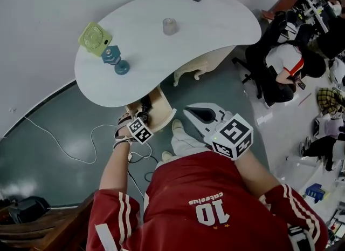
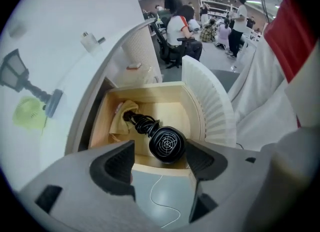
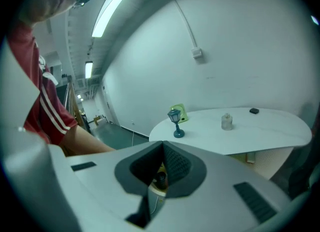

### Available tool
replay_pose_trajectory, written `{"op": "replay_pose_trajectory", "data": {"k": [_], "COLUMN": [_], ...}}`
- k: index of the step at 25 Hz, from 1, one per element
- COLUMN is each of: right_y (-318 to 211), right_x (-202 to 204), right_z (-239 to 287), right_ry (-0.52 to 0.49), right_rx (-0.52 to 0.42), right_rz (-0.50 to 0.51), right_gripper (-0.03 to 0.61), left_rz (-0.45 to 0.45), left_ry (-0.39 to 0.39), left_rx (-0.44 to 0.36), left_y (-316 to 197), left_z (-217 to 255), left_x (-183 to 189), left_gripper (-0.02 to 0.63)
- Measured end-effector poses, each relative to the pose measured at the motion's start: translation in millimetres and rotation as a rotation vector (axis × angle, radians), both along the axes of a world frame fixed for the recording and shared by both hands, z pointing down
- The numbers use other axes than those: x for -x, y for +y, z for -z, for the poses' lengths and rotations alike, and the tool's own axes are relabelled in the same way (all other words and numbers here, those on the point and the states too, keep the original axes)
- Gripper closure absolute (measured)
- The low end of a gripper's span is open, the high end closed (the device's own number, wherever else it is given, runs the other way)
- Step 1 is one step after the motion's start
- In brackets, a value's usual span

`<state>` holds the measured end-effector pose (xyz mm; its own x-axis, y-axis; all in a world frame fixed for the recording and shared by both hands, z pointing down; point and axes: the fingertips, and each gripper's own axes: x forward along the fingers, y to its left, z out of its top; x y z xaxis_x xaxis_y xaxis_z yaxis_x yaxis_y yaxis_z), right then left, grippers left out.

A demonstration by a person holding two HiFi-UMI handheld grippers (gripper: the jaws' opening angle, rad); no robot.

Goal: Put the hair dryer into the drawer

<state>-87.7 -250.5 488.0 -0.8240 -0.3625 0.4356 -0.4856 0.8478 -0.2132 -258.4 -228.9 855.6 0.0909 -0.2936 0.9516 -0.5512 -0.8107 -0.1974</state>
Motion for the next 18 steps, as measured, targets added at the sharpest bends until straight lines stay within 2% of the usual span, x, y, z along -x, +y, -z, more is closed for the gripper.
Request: {"op": "replay_pose_trajectory", "data": {"k": [4,8,11,15,18], "right_y": [-2,4,19,38,50], "right_x": [-10,-19,-27,-29,-28], "right_z": [12,36,53,68,75], "right_ry": [-0.039,-0.084,-0.117,-0.123,-0.116], "right_rx": [-0.016,-0.044,-0.037,-0.056,-0.084], "right_rz": [-0.087,-0.158,-0.202,-0.223,-0.231], "right_gripper": [0.572,0.572,0.572,0.572,0.572], "left_rz": [0.051,0.17,0.236,0.287,0.317], "left_ry": [0.053,0.16,0.273,0.462,0.531], "left_rx": [-0.062,-0.167,-0.225,-0.309,-0.365], "left_y": [9,24,47,66,77], "left_z": [31,84,128,182,213], "left_x": [-3,-11,-25,-41,-43], "left_gripper": [0.287,0.287,0.288,0.287,0.288]}}
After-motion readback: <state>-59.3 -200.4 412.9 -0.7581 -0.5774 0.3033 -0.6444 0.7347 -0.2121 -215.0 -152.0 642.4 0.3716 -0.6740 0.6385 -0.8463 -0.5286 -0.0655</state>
